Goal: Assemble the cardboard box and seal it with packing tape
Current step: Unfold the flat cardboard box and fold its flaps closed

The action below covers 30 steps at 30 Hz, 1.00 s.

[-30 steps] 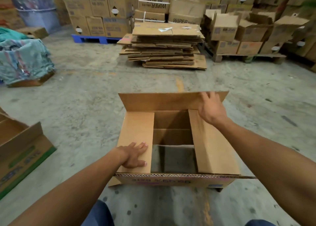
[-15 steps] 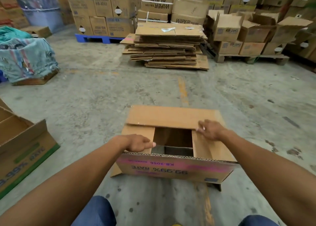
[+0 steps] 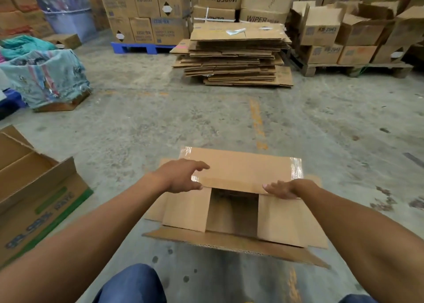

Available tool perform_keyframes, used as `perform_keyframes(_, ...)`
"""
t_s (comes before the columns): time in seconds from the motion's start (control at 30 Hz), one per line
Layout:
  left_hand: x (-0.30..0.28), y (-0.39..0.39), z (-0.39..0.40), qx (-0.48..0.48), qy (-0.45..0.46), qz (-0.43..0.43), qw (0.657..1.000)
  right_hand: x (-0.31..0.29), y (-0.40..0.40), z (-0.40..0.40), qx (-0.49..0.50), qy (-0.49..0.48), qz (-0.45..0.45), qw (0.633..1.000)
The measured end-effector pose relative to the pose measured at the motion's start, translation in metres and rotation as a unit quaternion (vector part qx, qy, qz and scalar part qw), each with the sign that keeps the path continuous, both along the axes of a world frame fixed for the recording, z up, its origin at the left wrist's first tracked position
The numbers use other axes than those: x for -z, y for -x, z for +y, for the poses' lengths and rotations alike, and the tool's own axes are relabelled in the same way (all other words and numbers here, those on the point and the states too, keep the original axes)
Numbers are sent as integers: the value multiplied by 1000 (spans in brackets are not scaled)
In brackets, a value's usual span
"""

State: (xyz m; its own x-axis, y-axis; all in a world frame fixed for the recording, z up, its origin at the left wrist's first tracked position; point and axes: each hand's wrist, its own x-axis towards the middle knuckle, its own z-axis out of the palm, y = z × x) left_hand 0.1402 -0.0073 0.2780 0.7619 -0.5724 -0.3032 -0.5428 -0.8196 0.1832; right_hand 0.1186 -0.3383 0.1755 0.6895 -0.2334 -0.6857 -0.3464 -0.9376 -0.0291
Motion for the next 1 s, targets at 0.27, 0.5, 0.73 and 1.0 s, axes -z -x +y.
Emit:
perform_keyframes(0.27,97,24,17,-51,68,247,965,68,7,-17,-17,0,-97,995)
perform_keyframes(0.5,115,-3,-5,-35,43,-244,968,76,-30,-24,12,-28,-78,996)
perform_keyframes(0.73,143,-54,-39,-121,94,-311,938,26,-62,-18,61,-43,22,997)
perform_keyframes(1.0,185,-103,-68,-194,63,-217,955,27,-69,-27,98,-54,-54,992)
